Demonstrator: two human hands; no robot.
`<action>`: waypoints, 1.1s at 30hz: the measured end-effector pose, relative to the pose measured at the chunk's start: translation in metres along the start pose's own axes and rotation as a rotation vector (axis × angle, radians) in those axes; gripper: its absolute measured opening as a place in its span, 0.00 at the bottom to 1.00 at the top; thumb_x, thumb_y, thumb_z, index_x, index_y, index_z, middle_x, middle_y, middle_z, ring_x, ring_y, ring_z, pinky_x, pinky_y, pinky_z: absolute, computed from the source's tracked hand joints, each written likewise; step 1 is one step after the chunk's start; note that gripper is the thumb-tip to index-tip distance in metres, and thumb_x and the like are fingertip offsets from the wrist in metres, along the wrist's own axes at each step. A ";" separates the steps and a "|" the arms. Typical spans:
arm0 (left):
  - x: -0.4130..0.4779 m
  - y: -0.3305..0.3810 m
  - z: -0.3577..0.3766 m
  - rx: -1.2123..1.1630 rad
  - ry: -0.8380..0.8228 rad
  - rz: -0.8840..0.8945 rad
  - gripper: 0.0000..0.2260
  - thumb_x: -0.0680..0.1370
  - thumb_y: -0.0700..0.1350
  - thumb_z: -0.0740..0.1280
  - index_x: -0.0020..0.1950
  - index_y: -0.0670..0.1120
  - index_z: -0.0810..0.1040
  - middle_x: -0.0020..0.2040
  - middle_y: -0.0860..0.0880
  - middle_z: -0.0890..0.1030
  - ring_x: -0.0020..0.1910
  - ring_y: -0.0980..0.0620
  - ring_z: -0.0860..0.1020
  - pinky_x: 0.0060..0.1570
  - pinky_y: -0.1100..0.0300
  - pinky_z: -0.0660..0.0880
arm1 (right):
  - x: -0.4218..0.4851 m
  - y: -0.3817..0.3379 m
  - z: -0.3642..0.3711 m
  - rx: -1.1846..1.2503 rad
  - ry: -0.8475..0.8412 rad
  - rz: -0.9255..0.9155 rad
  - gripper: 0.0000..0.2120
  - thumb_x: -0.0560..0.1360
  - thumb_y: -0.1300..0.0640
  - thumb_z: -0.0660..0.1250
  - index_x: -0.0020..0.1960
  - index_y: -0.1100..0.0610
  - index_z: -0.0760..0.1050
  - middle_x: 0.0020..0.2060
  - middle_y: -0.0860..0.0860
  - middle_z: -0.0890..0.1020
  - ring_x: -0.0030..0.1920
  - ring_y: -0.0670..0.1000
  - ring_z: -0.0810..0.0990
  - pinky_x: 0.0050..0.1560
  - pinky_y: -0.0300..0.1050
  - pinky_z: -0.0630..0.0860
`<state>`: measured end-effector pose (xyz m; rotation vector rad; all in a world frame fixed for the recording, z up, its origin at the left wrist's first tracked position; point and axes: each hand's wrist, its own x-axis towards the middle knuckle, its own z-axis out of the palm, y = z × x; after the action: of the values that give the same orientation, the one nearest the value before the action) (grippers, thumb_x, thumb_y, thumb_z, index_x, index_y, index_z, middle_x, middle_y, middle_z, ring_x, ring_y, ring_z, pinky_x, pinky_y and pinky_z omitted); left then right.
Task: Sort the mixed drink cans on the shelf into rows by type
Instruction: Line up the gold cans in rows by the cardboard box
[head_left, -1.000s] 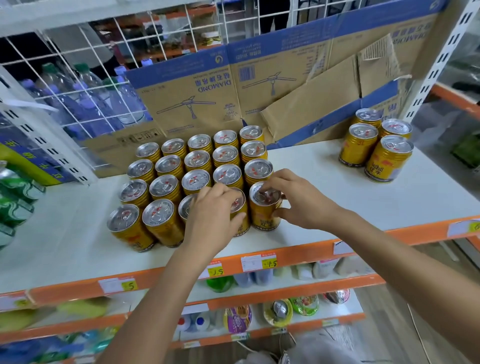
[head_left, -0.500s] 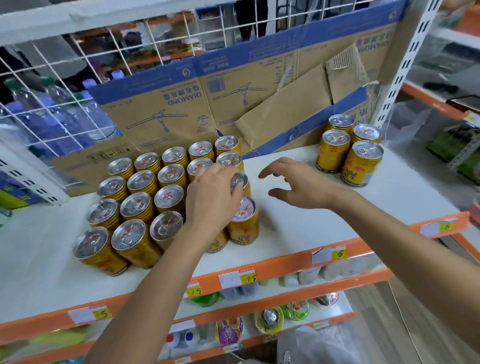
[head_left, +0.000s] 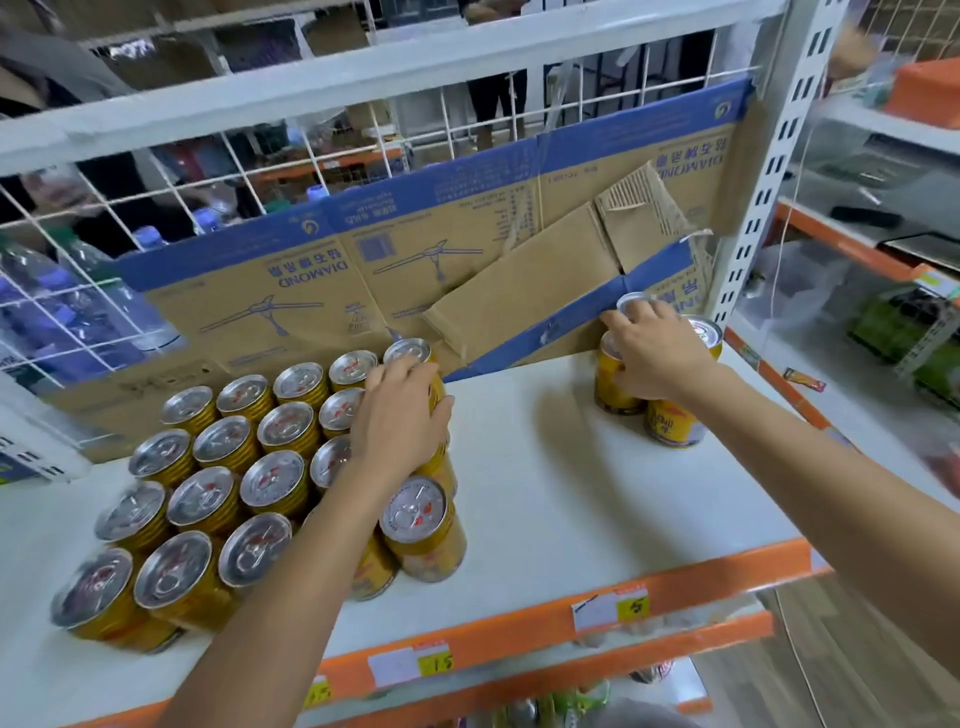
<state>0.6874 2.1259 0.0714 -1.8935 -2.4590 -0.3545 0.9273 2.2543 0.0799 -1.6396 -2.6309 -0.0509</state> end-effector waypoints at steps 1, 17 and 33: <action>0.003 0.000 0.001 0.002 -0.007 -0.011 0.21 0.80 0.52 0.60 0.71 0.48 0.67 0.70 0.49 0.68 0.68 0.45 0.63 0.65 0.53 0.62 | 0.001 0.003 0.002 -0.012 -0.037 0.006 0.24 0.74 0.56 0.62 0.68 0.58 0.64 0.63 0.61 0.69 0.65 0.64 0.65 0.62 0.56 0.67; 0.032 -0.001 0.014 0.007 0.125 -0.125 0.13 0.80 0.47 0.58 0.59 0.44 0.77 0.54 0.44 0.79 0.53 0.42 0.73 0.54 0.51 0.67 | 0.030 -0.033 0.000 0.120 -0.175 -0.447 0.33 0.69 0.68 0.64 0.70 0.47 0.66 0.67 0.52 0.67 0.60 0.58 0.68 0.59 0.49 0.70; 0.031 -0.001 0.019 0.055 0.169 -0.119 0.14 0.81 0.47 0.57 0.61 0.46 0.78 0.57 0.46 0.78 0.55 0.44 0.70 0.56 0.52 0.67 | 0.063 -0.064 0.023 0.262 -0.174 -0.404 0.35 0.72 0.61 0.69 0.74 0.45 0.58 0.57 0.58 0.74 0.57 0.60 0.73 0.52 0.50 0.71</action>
<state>0.6803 2.1586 0.0579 -1.6282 -2.4480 -0.4259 0.8412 2.2839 0.0598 -1.0623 -2.8998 0.4222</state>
